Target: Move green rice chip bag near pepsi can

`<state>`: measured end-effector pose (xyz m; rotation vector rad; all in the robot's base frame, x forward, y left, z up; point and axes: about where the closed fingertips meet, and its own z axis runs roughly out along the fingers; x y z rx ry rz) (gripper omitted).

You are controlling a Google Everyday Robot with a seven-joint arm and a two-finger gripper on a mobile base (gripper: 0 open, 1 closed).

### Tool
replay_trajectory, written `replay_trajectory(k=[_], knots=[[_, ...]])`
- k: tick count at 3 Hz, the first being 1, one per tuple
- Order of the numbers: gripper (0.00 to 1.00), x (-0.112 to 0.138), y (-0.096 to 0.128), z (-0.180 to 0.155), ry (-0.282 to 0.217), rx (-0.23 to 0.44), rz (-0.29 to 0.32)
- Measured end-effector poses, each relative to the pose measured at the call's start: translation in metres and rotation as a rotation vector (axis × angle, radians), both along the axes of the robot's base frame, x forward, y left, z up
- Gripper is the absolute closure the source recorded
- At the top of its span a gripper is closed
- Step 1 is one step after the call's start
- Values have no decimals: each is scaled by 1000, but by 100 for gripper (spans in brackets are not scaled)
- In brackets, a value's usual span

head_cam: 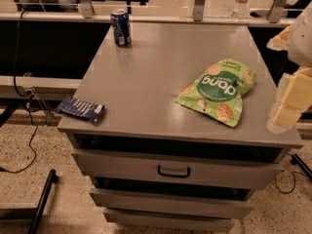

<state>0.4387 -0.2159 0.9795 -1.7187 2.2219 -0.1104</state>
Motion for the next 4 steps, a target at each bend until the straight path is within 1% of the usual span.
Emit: replay_trajectory(k=[1,2,3,4], knots=[[0,0,0,0,0,0,0],[0,26,-9,-10,-14,-17,48],[0,68,-17,-26,-15,-30,150],[0,112,-18,-43,3,-47,291]])
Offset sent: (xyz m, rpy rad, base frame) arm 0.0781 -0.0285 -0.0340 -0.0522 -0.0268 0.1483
